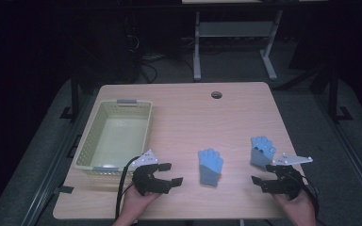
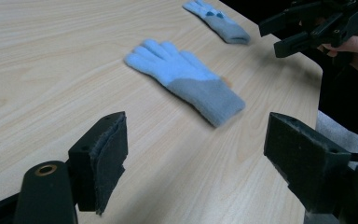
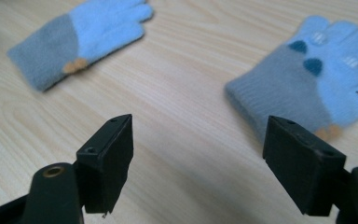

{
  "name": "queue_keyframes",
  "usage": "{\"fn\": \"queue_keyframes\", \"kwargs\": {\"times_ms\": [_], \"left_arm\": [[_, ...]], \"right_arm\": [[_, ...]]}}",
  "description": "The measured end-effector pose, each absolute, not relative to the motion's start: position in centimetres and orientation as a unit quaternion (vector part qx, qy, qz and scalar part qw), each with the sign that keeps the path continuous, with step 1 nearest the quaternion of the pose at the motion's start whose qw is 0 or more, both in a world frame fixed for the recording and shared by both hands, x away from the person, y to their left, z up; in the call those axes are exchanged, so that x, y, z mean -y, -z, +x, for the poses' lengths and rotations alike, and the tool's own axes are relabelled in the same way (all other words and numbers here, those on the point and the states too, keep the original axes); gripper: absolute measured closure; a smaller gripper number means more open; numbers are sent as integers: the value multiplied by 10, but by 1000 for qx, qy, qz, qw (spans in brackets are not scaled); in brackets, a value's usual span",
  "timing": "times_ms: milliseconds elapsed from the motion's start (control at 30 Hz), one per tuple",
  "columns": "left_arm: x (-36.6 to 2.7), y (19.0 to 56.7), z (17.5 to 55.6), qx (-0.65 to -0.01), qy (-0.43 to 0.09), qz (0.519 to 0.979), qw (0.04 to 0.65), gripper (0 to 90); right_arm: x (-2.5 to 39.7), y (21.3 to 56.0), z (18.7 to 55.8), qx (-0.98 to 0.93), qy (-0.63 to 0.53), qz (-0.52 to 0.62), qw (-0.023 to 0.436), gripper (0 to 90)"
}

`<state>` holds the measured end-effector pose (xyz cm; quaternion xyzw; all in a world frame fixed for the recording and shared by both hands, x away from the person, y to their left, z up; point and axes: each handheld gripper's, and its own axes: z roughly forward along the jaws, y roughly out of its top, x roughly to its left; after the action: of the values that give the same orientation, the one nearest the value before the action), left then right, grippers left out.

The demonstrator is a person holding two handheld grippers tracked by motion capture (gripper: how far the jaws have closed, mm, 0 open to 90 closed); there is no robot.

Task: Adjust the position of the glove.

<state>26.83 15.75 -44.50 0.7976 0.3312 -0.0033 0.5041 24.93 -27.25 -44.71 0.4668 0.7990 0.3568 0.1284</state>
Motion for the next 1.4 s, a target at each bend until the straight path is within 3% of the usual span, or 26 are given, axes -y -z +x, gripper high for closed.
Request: {"fn": "queue_keyframes", "kwargs": {"times_ms": [500,1400], "left_arm": [[-156,446,266,-329,0,801,501,213],[-155,443,269,-327,4,791,516,212]], "right_arm": [[281,437,265,-777,-351,503,142,181],[285,402,329,-800,-283,514,128,213]]}}
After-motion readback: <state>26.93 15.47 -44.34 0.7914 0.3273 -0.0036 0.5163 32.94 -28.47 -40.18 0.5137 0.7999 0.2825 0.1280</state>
